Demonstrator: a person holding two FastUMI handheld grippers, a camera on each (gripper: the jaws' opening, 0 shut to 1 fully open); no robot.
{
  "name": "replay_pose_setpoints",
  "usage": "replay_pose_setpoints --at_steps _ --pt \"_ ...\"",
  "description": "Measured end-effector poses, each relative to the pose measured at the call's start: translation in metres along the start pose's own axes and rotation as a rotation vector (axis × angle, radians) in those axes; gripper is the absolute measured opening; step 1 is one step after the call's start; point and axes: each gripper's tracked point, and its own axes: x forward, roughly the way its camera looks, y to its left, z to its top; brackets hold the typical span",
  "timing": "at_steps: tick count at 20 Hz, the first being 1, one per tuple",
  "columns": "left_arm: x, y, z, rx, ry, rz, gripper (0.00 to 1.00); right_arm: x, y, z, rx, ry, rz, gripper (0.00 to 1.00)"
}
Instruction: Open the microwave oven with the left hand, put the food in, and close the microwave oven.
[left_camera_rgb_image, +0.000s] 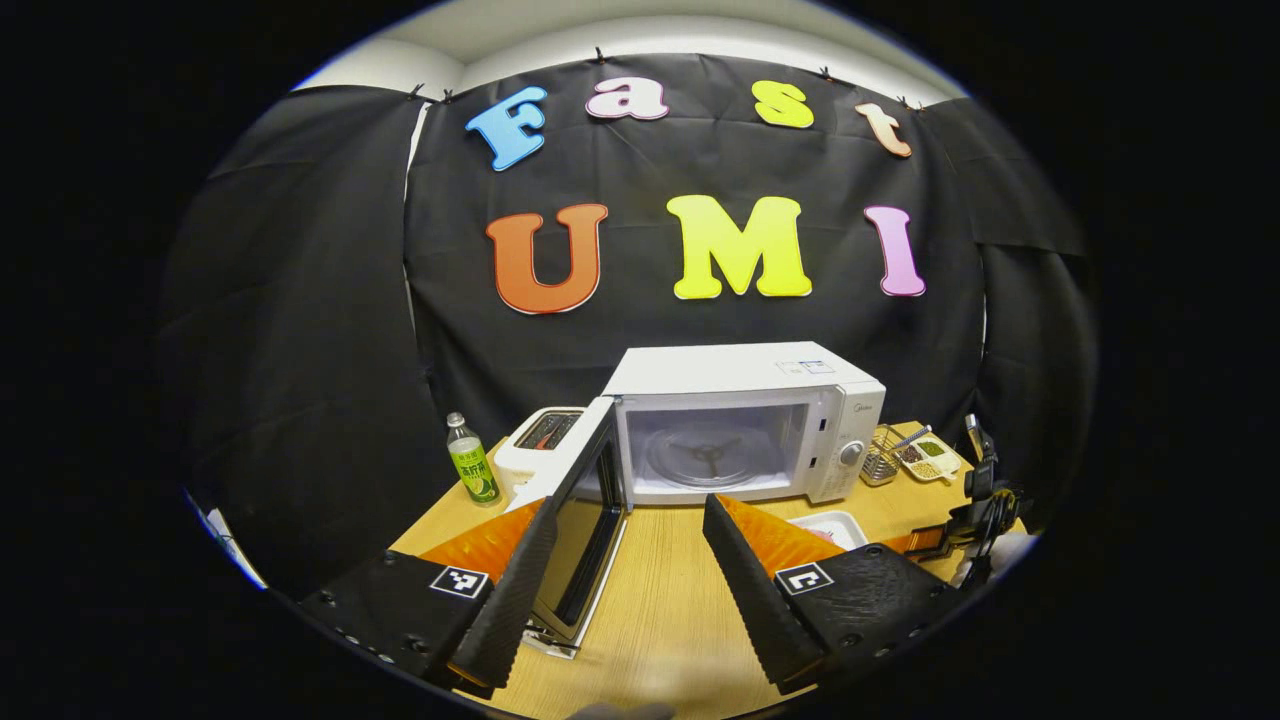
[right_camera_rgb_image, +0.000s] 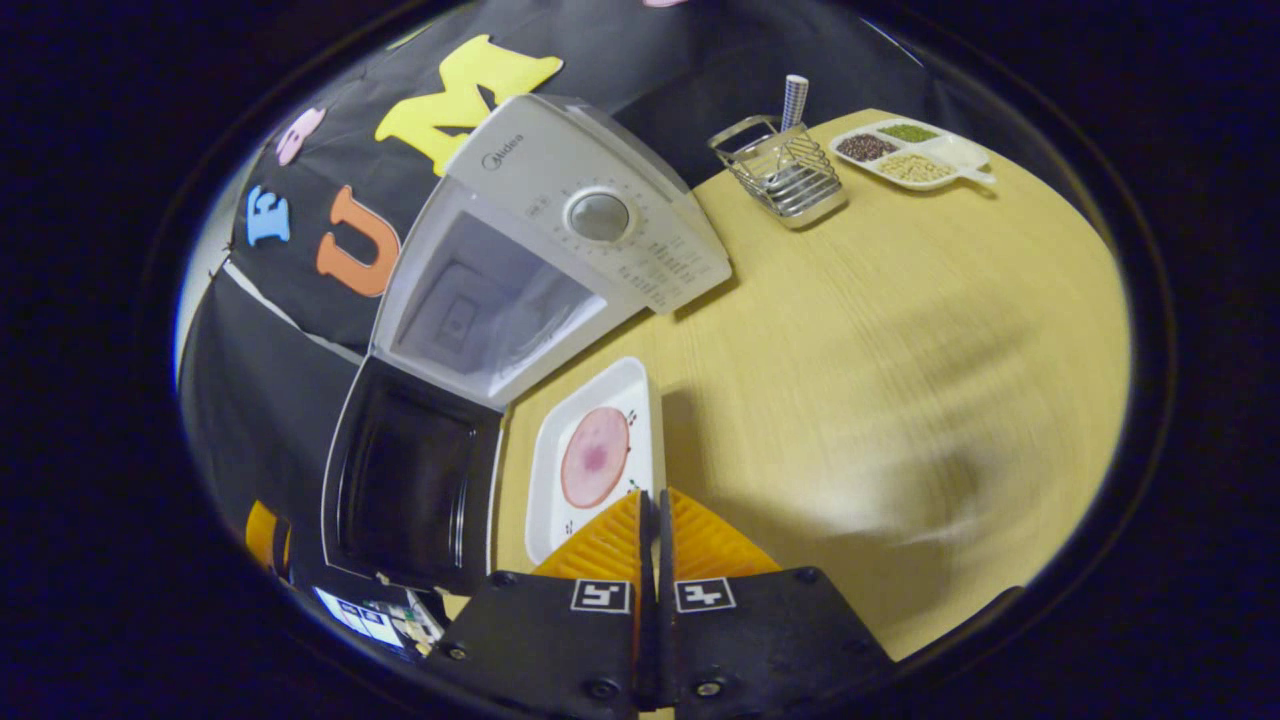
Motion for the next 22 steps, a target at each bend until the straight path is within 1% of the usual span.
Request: replay_pose_setpoints --at_steps 2,3,5,6,7,8,11,12,13,14,15,17,18,20,21,22 --pt "0.000 0.000 0.004 0.001 -0.011 0.003 0.88 0.009 0.026 0.014 0.041 -0.081 0.049 0.00" --pt "0.000 0.000 0.007 0.003 -0.023 0.007 0.89 0.015 0.042 0.020 0.058 -0.118 0.079 0.03" --pt "0.002 0.000 0.012 0.018 -0.034 0.003 0.88 0.028 0.073 0.031 0.100 -0.196 0.137 0.03" --pt "0.002 -0.001 0.014 0.025 -0.037 -0.003 0.89 0.035 0.087 0.035 0.123 -0.241 0.160 0.00" --pt "0.003 -0.002 0.015 0.033 -0.043 -0.014 0.88 0.042 0.099 0.039 0.129 -0.277 0.177 0.03" --pt "0.003 -0.003 0.015 0.042 -0.048 -0.022 0.89 0.049 0.108 0.041 0.148 -0.319 0.181 0.03" --pt "0.009 -0.002 0.011 0.057 -0.038 -0.049 0.89 0.079 0.122 0.044 0.248 -0.414 0.169 0.04" --pt "0.010 0.001 0.009 0.069 -0.035 -0.051 0.89 0.088 0.124 0.044 0.282 -0.436 0.159 0.00" --pt "0.011 0.005 0.009 0.083 -0.041 -0.050 0.89 0.100 0.125 0.046 0.312 -0.456 0.150 0.00" --pt "0.012 0.009 0.009 0.091 -0.044 -0.048 0.88 0.111 0.124 0.052 0.334 -0.481 0.131 0.03" --pt "0.014 0.013 0.005 0.094 -0.039 -0.046 0.88 0.123 0.123 0.055 0.351 -0.503 0.108 0.00" --pt "0.017 0.019 0.000 0.093 -0.027 -0.042 0.89 0.141 0.125 0.066 0.385 -0.549 0.079 0.00" --pt "0.019 0.022 -0.001 0.094 -0.026 -0.037 0.89 0.151 0.127 0.070 0.391 -0.559 0.072 0.03" --pt "0.022 0.029 -0.003 0.094 -0.022 -0.027 0.89 0.171 0.129 0.076 0.386 -0.575 0.049 0.03" --pt "0.024 0.032 -0.005 0.095 -0.018 -0.022 0.89 0.179 0.129 0.078 0.392 -0.573 0.041 0.00" --pt "0.026 0.034 -0.007 0.097 -0.015 -0.017 0.89 0.186 0.130 0.082 0.399 -0.584 0.038 0.04"
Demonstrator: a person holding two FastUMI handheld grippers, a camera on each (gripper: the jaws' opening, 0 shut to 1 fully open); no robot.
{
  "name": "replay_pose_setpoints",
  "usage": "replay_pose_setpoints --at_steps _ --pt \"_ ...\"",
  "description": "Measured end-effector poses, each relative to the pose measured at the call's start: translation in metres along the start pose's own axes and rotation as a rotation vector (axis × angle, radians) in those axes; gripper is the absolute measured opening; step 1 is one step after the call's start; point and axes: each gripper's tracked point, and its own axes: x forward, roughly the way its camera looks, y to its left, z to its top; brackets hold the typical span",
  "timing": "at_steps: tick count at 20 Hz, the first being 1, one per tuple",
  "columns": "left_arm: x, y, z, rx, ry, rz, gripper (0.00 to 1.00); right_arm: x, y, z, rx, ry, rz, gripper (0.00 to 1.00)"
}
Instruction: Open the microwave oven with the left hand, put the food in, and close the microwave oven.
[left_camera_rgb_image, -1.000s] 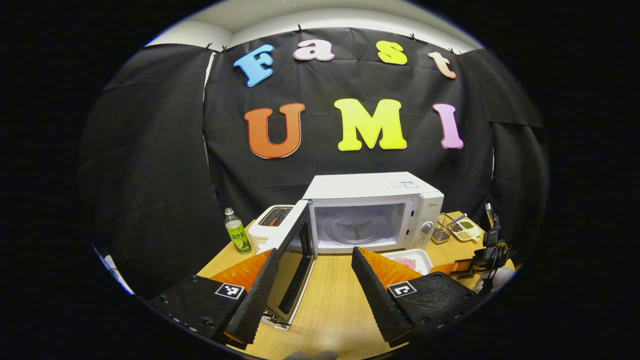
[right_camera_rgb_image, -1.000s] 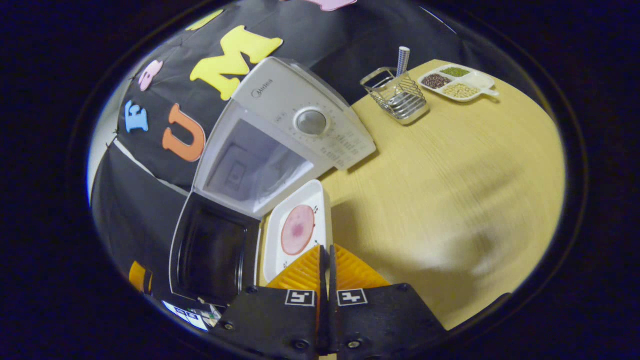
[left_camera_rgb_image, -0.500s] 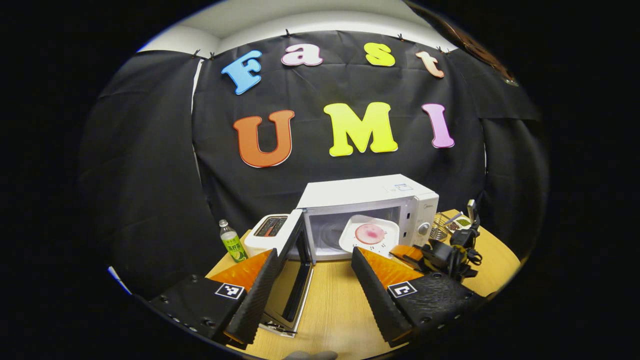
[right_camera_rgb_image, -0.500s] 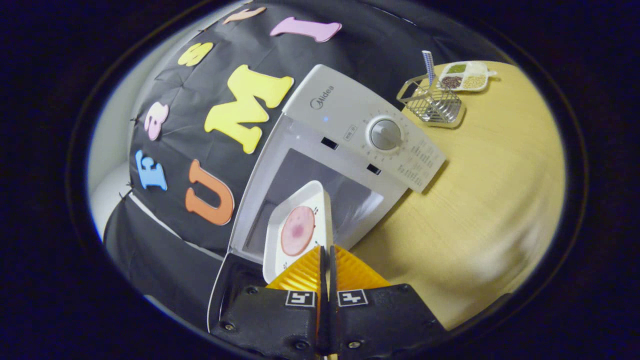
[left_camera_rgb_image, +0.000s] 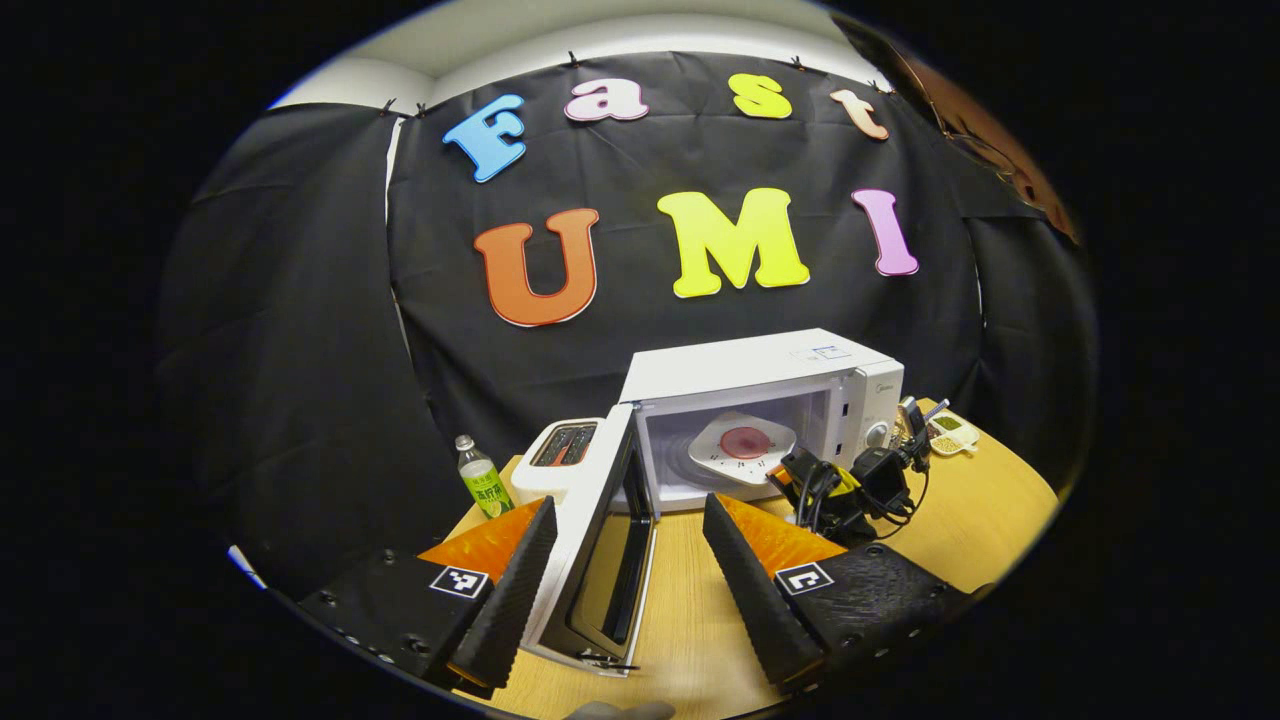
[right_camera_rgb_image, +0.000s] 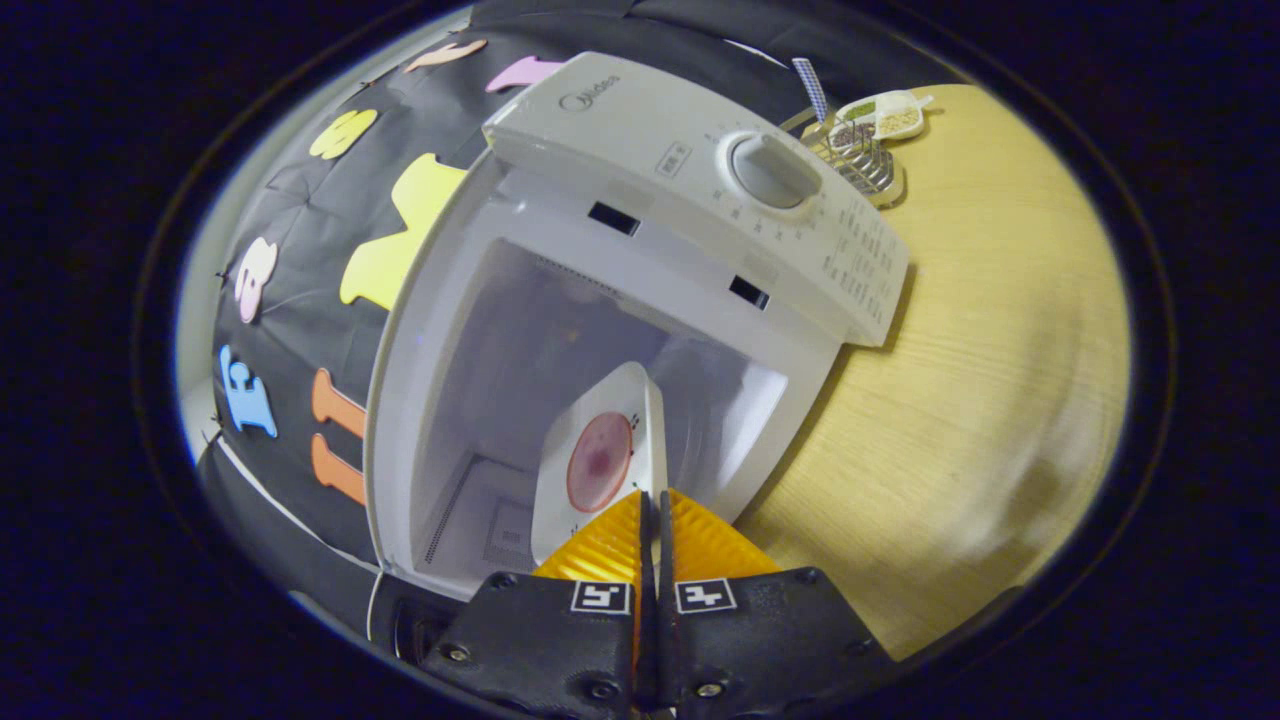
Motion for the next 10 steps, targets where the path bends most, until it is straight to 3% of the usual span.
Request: replay_pose_setpoints --at_steps 6,7,8,10 --pt "0.003 0.009 -0.010 0.008 0.014 0.017 0.89 0.034 -0.007 -0.006 0.024 -0.032 -0.036 0.00" --pt "0.004 0.010 -0.010 0.009 0.013 0.016 0.89 0.040 -0.006 -0.003 0.042 -0.041 -0.038 0.04" --pt "0.004 0.010 -0.010 0.015 0.011 0.021 0.88 0.041 -0.006 0.000 0.033 -0.055 -0.042 0.00" --pt "0.003 0.013 -0.012 0.020 0.013 0.026 0.89 0.044 -0.002 0.005 0.021 -0.056 -0.024 0.07"
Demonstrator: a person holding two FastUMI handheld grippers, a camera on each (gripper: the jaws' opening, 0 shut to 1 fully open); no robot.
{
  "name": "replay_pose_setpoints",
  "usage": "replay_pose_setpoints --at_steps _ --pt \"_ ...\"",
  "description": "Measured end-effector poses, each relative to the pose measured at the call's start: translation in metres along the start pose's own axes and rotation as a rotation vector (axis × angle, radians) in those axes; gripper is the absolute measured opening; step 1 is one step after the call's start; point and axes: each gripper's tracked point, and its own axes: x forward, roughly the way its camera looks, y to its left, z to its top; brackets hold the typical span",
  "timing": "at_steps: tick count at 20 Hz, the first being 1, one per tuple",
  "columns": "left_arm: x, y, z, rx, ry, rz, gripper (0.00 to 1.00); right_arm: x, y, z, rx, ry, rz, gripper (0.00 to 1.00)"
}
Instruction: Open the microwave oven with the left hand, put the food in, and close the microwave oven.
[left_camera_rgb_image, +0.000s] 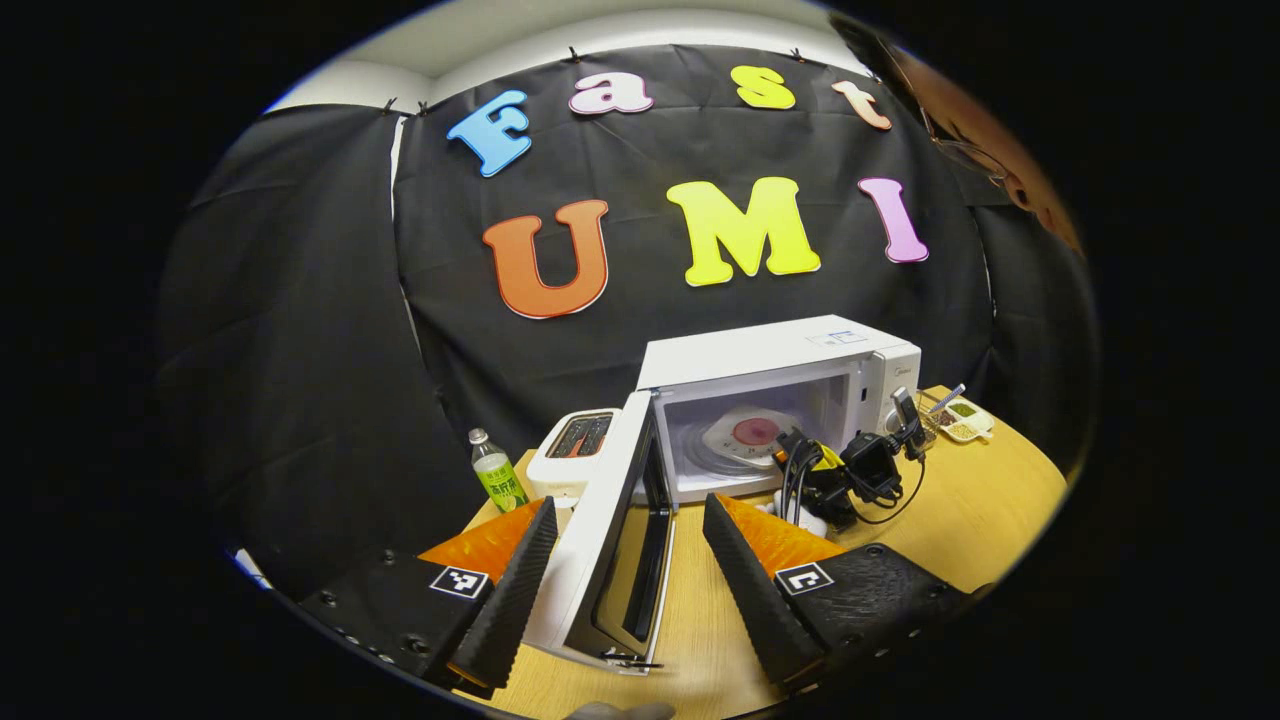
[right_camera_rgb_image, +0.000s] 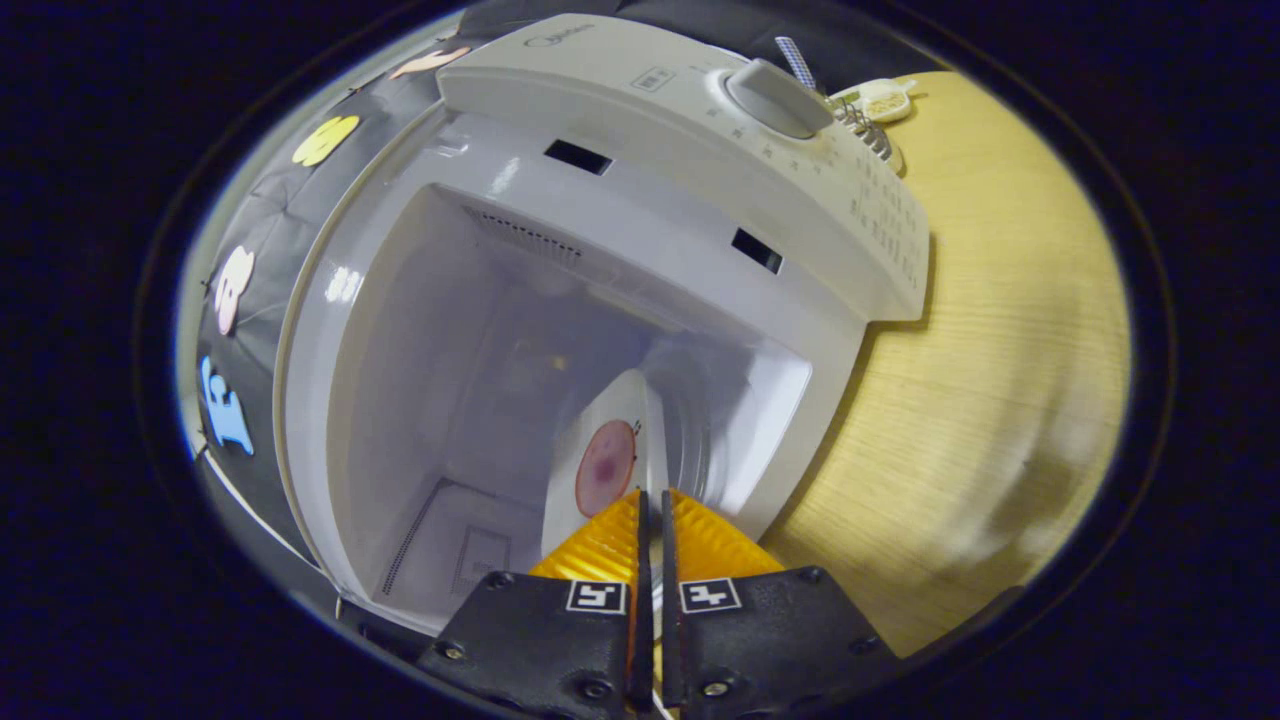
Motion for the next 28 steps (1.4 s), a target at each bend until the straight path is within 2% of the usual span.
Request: replay_pose_setpoints --at_steps 1,2,4,6,7,8,13,14,15,16,17,18,21,22,23,24,25,26,27,28 --pt "0.000 0.001 0.000 0.002 -0.001 0.005 0.88 -0.005 0.002 0.002 0.007 0.007 0.013 0.13" --pt "-0.001 0.003 0.002 0.006 -0.009 0.012 0.88 -0.004 0.006 0.007 0.001 0.023 0.021 0.03" --pt "0.000 0.006 0.007 0.000 -0.020 0.018 0.89 -0.022 0.009 0.013 -0.084 0.019 0.032 0.62" --pt "0.002 0.009 0.010 -0.006 -0.030 0.018 0.89 -0.046 0.014 0.026 -0.243 0.022 0.048 0.99" --pt "0.003 0.010 0.013 -0.006 -0.033 0.015 0.89 -0.059 0.021 0.033 -0.323 0.021 0.059 0.89" --pt "0.004 0.014 0.017 -0.007 -0.039 0.018 0.88 -0.073 0.027 0.044 -0.408 0.014 0.073 0.99" --pt "0.005 0.042 0.032 -0.009 -0.069 0.050 0.89 -0.150 0.063 0.104 -0.865 -0.031 0.151 1.00" --pt "0.004 0.046 0.034 -0.006 -0.077 0.054 0.89 -0.165 0.071 0.113 -0.907 -0.020 0.172 1.00" --pt "0.002 0.053 0.032 0.002 -0.079 0.060 0.82 -0.180 0.078 0.119 -0.937 0.003 0.194 1.00" --pt "0.000 0.058 0.030 0.004 -0.078 0.067 0.88 -0.193 0.077 0.126 -0.983 0.029 0.191 0.90" --pt "-0.003 0.066 0.029 0.003 -0.087 0.075 0.88 -0.206 0.074 0.137 -1.026 0.047 0.175 0.90" --pt "-0.003 0.074 0.028 -0.001 -0.091 0.089 0.86 -0.219 0.074 0.150 -1.055 0.046 0.164 1.00" --pt "-0.008 0.102 0.017 0.004 -0.104 0.135 0.84 -0.255 0.070 0.186 -1.110 0.041 0.107 1.00" --pt "-0.007 0.109 0.012 -0.001 -0.108 0.134 0.82 -0.266 0.070 0.201 -1.128 0.032 0.087 0.91" --pt "-0.007 0.115 0.005 -0.013 -0.106 0.137 0.73 -0.276 0.071 0.214 -1.151 0.016 0.073 1.00" --pt "-0.004 0.116 -0.002 -0.021 -0.098 0.131 0.71 -0.285 0.076 0.226 -1.168 -0.005 0.061 0.91" --pt "-0.003 0.117 -0.013 -0.032 -0.095 0.125 0.66 -0.295 0.082 0.237 -1.178 -0.023 0.052 1.00" --pt "-0.001 0.114 -0.021 -0.034 -0.102 0.103 0.52 -0.304 0.085 0.242 -1.174 -0.031 0.051 1.00" --pt "0.004 0.111 -0.032 -0.030 -0.092 0.087 0.39 -0.313 0.091 0.246 -1.161 -0.035 0.067 0.92" --pt "0.005 0.115 -0.044 -0.021 -0.077 0.113 0.22 -0.317 0.094 0.250 -1.146 -0.032 0.073 0.92"
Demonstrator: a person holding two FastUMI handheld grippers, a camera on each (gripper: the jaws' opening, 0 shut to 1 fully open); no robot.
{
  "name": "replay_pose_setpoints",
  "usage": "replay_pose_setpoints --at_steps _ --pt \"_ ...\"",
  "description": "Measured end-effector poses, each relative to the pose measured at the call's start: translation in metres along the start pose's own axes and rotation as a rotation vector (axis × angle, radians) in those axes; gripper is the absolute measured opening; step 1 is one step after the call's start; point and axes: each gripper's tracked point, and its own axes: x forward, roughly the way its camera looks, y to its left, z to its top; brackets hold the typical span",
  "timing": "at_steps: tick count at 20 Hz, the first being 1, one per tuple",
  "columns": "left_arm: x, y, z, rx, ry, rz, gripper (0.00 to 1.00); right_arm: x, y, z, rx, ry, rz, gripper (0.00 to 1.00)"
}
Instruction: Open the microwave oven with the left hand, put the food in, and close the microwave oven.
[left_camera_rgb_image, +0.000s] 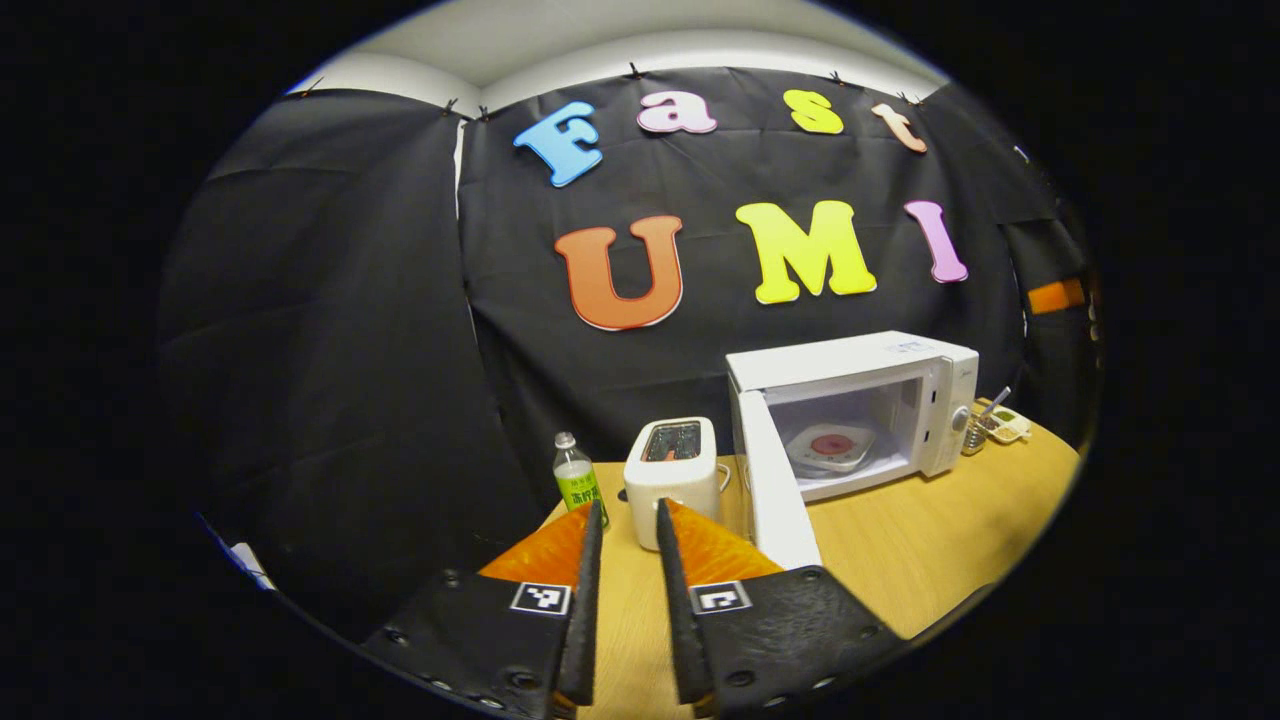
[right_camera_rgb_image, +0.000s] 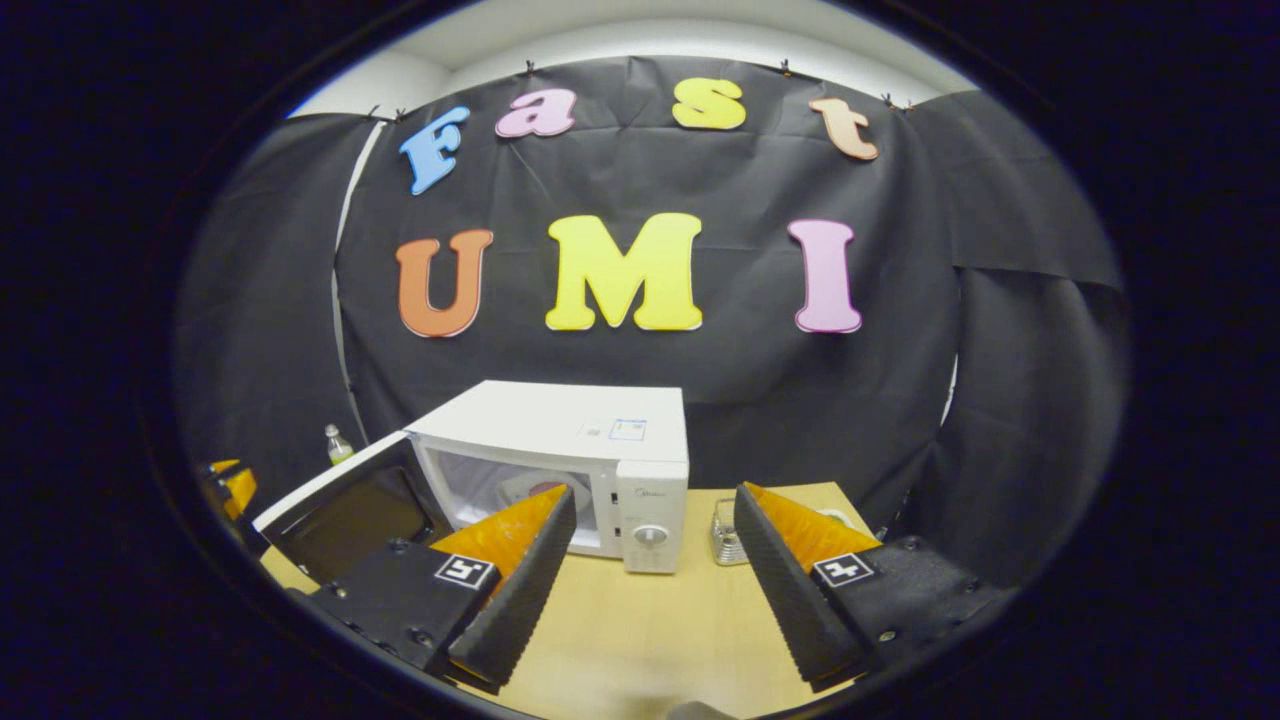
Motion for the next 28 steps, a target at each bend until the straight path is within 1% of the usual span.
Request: replay_pose_setpoints --at_steps 1,2,3,4,5,7,8,9,11,12,13,14,17,18,20,21,24,25,27,28 --pt "0.002 0.002 -0.012 -0.010 0.013 0.001 0.09 -0.005 -0.004 0.001 0.001 0.009 -0.003 1.00" --pt "0.004 0.001 -0.018 -0.024 0.018 -0.001 0.02 -0.010 -0.010 0.002 0.000 0.011 -0.008 0.92" --pt "0.001 0.000 -0.028 -0.042 0.021 -0.006 0.01 -0.014 -0.014 0.001 -0.003 0.016 -0.018 1.00" --pt "0.000 -0.003 -0.035 -0.054 0.023 -0.012 0.00 -0.018 -0.017 -0.003 -0.004 0.032 -0.024 0.92" --pt "0.000 -0.004 -0.046 -0.069 0.039 -0.012 0.00 -0.023 -0.017 -0.004 0.001 0.040 -0.023 1.00" --pt "0.003 -0.005 -0.064 -0.062 0.053 0.000 0.00 -0.027 -0.017 -0.010 0.021 0.062 -0.027 1.00" --pt "0.004 -0.006 -0.072 -0.064 0.066 0.004 0.00 -0.029 -0.018 -0.015 0.028 0.080 -0.031 0.92" --pt "0.005 -0.007 -0.076 -0.073 0.070 -0.005 0.00 -0.031 -0.018 -0.019 0.035 0.094 -0.029 0.92" --pt "0.001 -0.024 -0.077 -0.088 0.061 -0.052 0.00 -0.035 -0.016 -0.019 0.046 0.107 -0.028 0.92" --pt "-0.002 -0.035 -0.077 -0.078 0.055 -0.075 0.00 -0.036 -0.015 -0.019 0.049 0.105 -0.026 1.00" --pt "-0.003 -0.045 -0.078 -0.078 0.055 -0.099 0.00 -0.037 -0.014 -0.020 0.043 0.107 -0.026 0.92" --pt "-0.006 -0.059 -0.075 -0.076 0.048 -0.131 0.00 -0.039 -0.013 -0.018 0.037 0.106 -0.024 1.00" --pt "-0.014 -0.111 -0.069 -0.058 0.033 -0.218 0.00 -0.043 -0.016 -0.015 0.034 0.104 -0.021 1.00" --pt "-0.016 -0.129 -0.067 -0.061 0.031 -0.246 0.00 -0.043 -0.019 -0.016 0.038 0.104 -0.020 0.92" --pt "-0.017 -0.167 -0.063 -0.072 0.031 -0.308 0.00 -0.042 -0.030 -0.018 0.043 0.106 -0.032 0.92" --pt "-0.015 -0.187 -0.060 -0.075 0.030 -0.340 0.00 -0.042 -0.035 -0.022 0.046 0.116 -0.032 1.00" --pt "-0.006 -0.242 -0.048 -0.063 0.017 -0.427 0.00 -0.038 -0.055 -0.028 0.050 0.135 -0.050 1.00" --pt "-0.002 -0.259 -0.044 -0.045 0.006 -0.453 0.00 -0.037 -0.061 -0.030 0.055 0.139 -0.056 0.92" --pt "0.012 -0.290 -0.034 -0.016 -0.014 -0.496 0.00 -0.037 -0.074 -0.034 0.059 0.152 -0.067 0.92" --pt "0.019 -0.305 -0.029 -0.010 -0.023 -0.515 0.00 -0.034 -0.081 -0.035 0.063 0.156 -0.075 1.00"
